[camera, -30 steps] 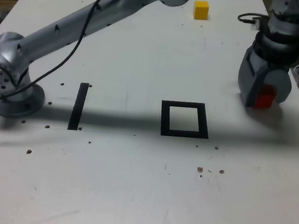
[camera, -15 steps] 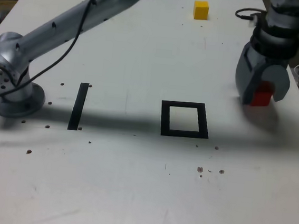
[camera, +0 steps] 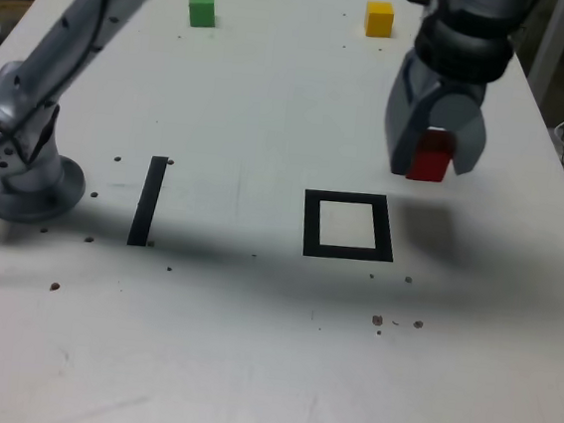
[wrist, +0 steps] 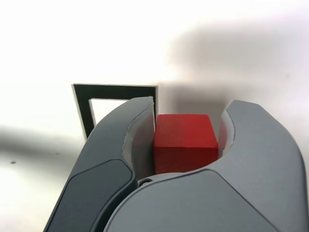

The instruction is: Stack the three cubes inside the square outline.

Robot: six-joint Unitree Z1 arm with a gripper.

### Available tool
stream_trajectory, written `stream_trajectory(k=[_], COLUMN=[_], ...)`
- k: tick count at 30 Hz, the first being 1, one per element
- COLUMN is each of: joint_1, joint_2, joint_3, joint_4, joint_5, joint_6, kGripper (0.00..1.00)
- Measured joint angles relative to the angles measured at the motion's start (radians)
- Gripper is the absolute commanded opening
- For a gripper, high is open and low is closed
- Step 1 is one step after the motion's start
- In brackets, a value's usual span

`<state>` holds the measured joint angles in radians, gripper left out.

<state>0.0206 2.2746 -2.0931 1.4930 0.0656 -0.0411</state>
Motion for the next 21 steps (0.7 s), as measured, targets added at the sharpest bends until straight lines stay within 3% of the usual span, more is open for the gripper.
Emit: stream_trajectory(k=[13,21], joint_1=[-0.025,-0.024], joint_2=[-0.172,-0.218], joint_3=[0.432,0.688], joint_4=[-0.32,-0.362], joint_5=[-0.015,0.015], joint_6=[-0.017,-0.052], kGripper=[0.35,0.35])
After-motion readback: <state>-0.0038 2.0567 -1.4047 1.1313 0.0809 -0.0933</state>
